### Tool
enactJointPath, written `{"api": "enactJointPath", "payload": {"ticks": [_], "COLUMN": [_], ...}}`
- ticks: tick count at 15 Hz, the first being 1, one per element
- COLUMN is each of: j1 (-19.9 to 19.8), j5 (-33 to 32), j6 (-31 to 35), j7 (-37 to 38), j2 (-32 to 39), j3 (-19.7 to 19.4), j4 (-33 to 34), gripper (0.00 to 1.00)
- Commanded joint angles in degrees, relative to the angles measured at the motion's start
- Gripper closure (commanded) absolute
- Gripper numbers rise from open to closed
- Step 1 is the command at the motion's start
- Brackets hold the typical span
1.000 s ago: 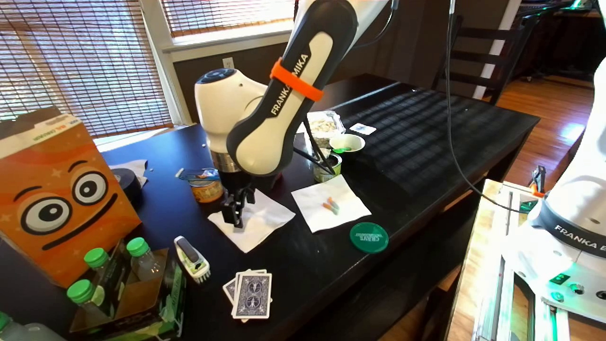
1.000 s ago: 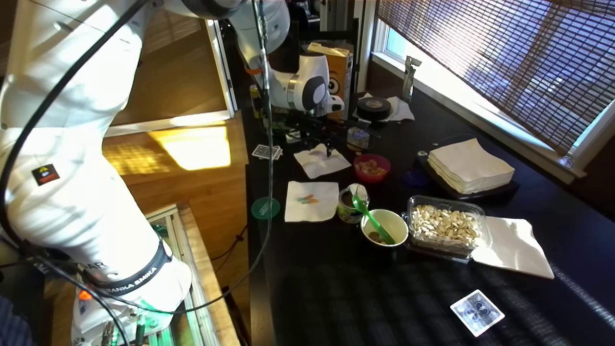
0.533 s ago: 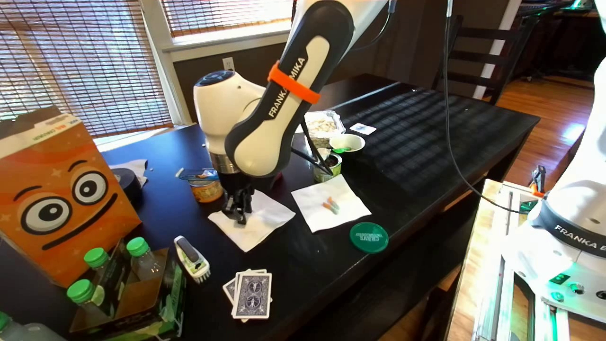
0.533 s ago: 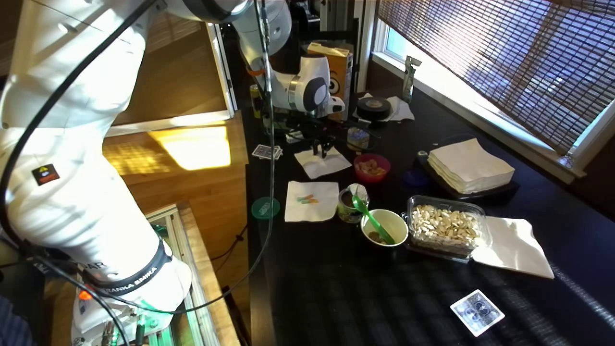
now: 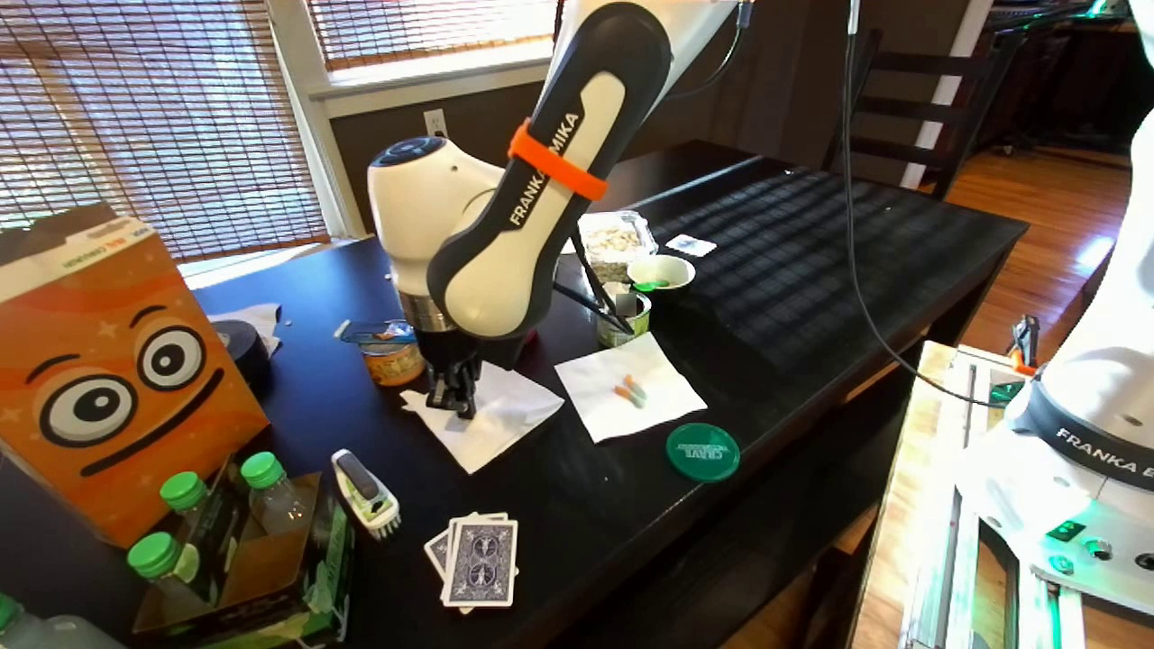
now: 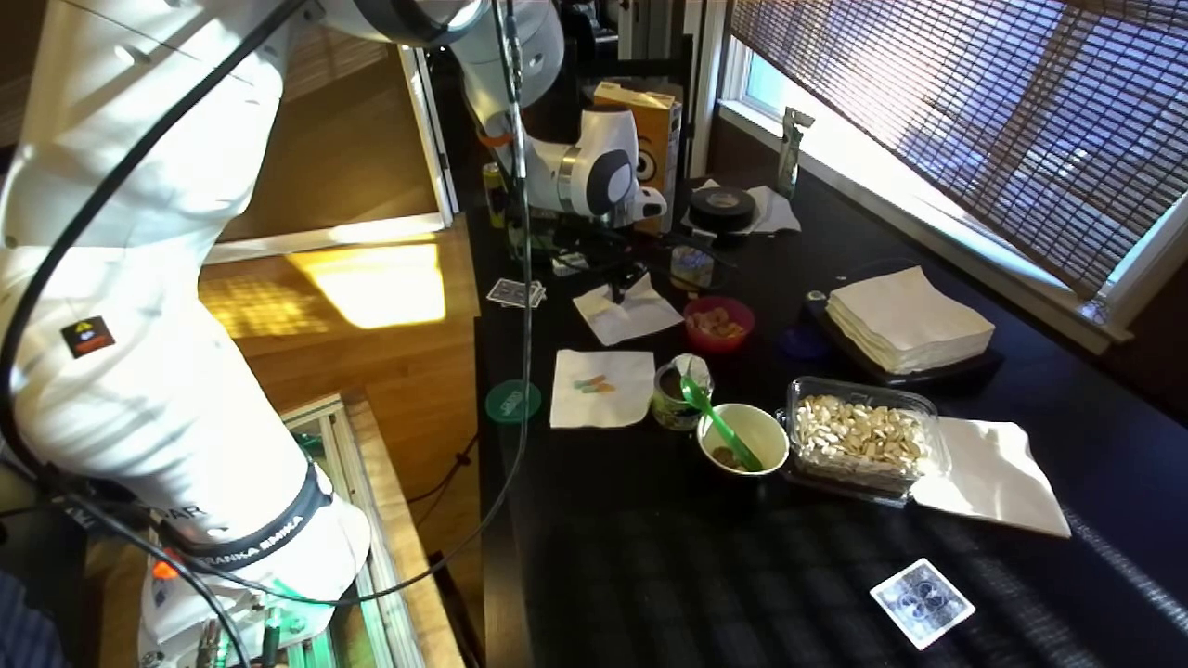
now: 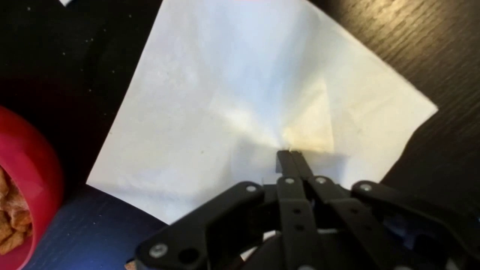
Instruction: Pick up the two tissues
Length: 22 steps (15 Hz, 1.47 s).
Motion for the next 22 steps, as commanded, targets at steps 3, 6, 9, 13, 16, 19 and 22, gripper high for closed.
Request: {"api": "enactJointPath", "payload": {"ticks": [3, 6, 9, 13, 16, 19, 22], "j1": [0.5, 0.8, 1.0, 0.8, 0.9, 1.3, 1.8], "j5": [0.4, 0.0, -0.3, -0.8, -1.7, -3.5, -6.0], "j6": [-1.5, -1.8, -2.8, -5.4, -6.6, -5.9, -4.4], "j7": [-1.1, -0.6, -0.3, -0.2, 0.4, 1.8, 3.6], "j2": [0.0, -2.5, -5.4, -8.6, -10.7, -12.7, -15.1], "j3": [-0.5, -0.8, -1.1, -1.1, -1.6, -2.5, -3.5], "j4": [1.6, 0.6, -0.4, -0.7, -0.9, -1.6, -2.4], "gripper": [1.0, 1.0, 0.99, 1.0, 0.99, 1.0, 1.0]}}
